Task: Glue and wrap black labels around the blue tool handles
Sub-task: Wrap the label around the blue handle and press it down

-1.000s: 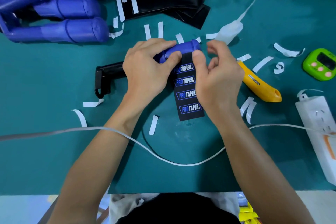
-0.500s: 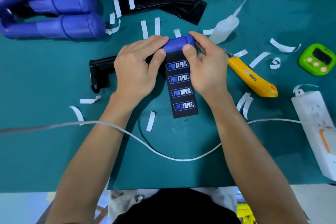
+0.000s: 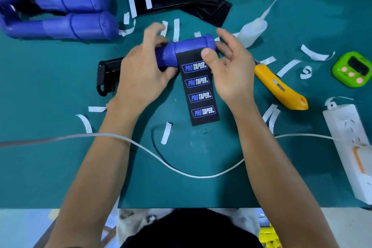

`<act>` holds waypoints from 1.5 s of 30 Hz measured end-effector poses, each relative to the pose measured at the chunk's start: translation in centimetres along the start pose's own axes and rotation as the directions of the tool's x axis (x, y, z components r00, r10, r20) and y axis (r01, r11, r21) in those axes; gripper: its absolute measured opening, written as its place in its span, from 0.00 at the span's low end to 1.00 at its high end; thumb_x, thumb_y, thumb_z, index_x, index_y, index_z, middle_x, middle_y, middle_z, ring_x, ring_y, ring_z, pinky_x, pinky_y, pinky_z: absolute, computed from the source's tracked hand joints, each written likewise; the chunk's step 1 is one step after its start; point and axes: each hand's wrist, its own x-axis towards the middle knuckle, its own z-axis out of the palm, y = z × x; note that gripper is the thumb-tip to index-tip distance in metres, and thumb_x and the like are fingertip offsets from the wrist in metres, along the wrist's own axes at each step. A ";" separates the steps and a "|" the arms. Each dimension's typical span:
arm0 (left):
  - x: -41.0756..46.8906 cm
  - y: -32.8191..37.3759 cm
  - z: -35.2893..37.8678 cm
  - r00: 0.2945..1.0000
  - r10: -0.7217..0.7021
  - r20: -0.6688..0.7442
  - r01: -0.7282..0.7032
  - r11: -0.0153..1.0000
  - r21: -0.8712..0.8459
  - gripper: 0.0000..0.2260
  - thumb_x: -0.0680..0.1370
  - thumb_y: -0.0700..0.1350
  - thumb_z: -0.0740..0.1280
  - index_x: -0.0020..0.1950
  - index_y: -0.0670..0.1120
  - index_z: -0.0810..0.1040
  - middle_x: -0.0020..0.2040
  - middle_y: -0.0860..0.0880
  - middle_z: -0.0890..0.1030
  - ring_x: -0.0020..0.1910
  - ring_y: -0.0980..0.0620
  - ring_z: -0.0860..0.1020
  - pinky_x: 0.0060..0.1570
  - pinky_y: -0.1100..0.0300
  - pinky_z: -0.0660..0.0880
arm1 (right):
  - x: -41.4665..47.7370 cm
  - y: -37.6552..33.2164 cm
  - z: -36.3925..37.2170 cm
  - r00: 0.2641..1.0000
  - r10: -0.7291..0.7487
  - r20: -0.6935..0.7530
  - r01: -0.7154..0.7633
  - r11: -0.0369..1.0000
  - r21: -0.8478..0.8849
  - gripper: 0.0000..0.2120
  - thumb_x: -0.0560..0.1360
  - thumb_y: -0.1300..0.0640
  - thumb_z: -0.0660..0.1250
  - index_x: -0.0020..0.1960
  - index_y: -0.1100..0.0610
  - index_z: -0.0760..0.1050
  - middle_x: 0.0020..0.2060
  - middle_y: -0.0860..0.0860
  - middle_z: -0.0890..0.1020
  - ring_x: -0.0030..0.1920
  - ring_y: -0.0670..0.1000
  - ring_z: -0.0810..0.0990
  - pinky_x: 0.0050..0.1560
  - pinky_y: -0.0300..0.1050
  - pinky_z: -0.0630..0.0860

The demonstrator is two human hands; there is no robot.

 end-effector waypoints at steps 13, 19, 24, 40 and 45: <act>-0.4 -0.9 -0.8 0.981 0.039 -0.192 -0.097 0.948 -0.303 0.22 0.73 0.51 0.78 0.61 0.55 0.71 0.53 0.70 0.81 0.49 0.55 0.80 0.53 0.64 0.75 | -2.4 0.1 -2.1 0.971 -0.002 0.239 0.003 1.000 -0.005 0.06 0.76 0.51 0.71 0.52 0.48 0.85 0.41 0.50 0.88 0.43 0.57 0.86 0.45 0.63 0.83; -0.3 0.0 -1.7 0.980 0.024 -0.199 -0.113 0.885 -0.452 0.23 0.74 0.48 0.80 0.59 0.67 0.73 0.54 0.66 0.84 0.51 0.51 0.82 0.55 0.58 0.77 | -1.9 -0.2 -2.6 0.976 -0.035 0.216 0.006 0.991 0.132 0.04 0.75 0.52 0.73 0.47 0.51 0.85 0.41 0.53 0.88 0.41 0.55 0.86 0.44 0.60 0.84; -0.5 0.7 -2.7 0.996 0.015 -0.092 -0.070 0.782 -0.619 0.22 0.73 0.45 0.81 0.59 0.62 0.77 0.55 0.59 0.86 0.54 0.53 0.84 0.56 0.55 0.78 | -1.9 -1.0 -3.2 0.986 -0.064 0.156 0.030 0.977 0.210 0.02 0.72 0.53 0.76 0.44 0.48 0.87 0.37 0.51 0.88 0.36 0.50 0.85 0.36 0.47 0.81; -0.7 2.1 -3.9 0.957 0.012 0.288 0.236 0.542 -0.807 0.25 0.73 0.59 0.79 0.59 0.45 0.75 0.51 0.31 0.83 0.45 0.38 0.75 0.43 0.43 0.71 | -1.2 -1.9 -5.2 0.915 -0.133 0.381 -0.008 0.938 0.346 0.08 0.69 0.59 0.78 0.34 0.48 0.84 0.31 0.47 0.86 0.30 0.44 0.81 0.31 0.36 0.75; -0.8 1.8 -3.8 0.957 -0.025 0.288 0.251 0.567 -0.785 0.17 0.74 0.49 0.75 0.58 0.47 0.76 0.49 0.41 0.86 0.45 0.40 0.77 0.43 0.44 0.73 | -0.9 -1.2 -5.4 0.890 -0.101 0.445 -0.067 0.935 0.347 0.06 0.68 0.61 0.78 0.35 0.53 0.84 0.32 0.49 0.86 0.30 0.44 0.82 0.31 0.37 0.76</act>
